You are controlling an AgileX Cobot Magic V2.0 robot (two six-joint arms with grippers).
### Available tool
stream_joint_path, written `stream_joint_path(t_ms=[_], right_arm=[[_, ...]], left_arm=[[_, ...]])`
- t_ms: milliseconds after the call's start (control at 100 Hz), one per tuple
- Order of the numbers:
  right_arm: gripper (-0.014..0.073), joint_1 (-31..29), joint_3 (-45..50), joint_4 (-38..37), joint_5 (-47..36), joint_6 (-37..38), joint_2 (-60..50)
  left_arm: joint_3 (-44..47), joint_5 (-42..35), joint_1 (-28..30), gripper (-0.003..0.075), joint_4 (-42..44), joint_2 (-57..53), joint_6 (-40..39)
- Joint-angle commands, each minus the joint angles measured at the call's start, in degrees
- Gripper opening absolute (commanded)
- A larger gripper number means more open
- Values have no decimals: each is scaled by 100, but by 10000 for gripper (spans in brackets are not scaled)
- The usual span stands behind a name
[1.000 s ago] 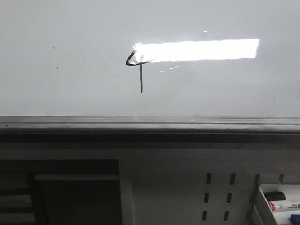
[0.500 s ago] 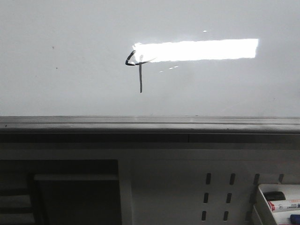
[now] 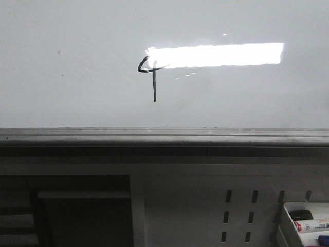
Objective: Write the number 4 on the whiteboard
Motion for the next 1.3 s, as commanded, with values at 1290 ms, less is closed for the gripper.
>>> stream_joint_path(t_ms=[1290], right_arm=[[-71,-2107,2704,141,-2902,16,-3353]], left_arm=[[158,-454,14,-20,-61,-136,-58]])
